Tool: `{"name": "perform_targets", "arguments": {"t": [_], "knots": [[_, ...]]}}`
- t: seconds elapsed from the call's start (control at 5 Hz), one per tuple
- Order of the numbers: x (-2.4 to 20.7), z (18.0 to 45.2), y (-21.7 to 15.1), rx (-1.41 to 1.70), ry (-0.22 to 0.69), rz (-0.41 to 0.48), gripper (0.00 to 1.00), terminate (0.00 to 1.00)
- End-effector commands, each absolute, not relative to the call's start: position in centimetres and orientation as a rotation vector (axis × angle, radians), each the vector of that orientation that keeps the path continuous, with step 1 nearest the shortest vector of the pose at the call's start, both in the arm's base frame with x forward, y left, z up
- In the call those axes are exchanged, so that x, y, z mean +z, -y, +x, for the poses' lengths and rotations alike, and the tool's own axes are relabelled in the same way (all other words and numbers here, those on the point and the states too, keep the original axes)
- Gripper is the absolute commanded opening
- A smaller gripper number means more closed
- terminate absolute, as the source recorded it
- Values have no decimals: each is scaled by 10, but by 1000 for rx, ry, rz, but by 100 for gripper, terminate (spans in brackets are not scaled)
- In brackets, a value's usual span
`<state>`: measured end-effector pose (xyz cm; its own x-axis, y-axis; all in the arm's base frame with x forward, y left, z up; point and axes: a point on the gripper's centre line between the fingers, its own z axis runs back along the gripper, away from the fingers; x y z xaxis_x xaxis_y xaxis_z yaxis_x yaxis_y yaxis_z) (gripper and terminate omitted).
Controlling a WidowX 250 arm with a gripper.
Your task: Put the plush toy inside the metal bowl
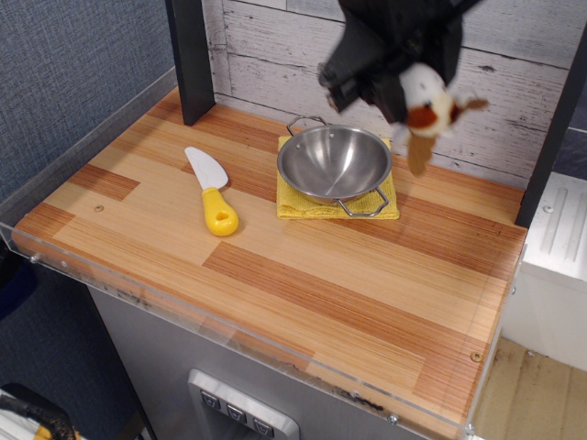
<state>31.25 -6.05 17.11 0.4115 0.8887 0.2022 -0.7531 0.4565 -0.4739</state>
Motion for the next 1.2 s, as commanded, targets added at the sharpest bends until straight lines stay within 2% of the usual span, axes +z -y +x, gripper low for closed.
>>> {"name": "perform_targets", "arguments": {"t": [0.0,0.4,1.0], "knots": [[172,326,16,1109,510,-298,0,0],[136,342,-2,1154,473,-265,0,0],[84,359,-10,1160,405,-200,0,0]]}}
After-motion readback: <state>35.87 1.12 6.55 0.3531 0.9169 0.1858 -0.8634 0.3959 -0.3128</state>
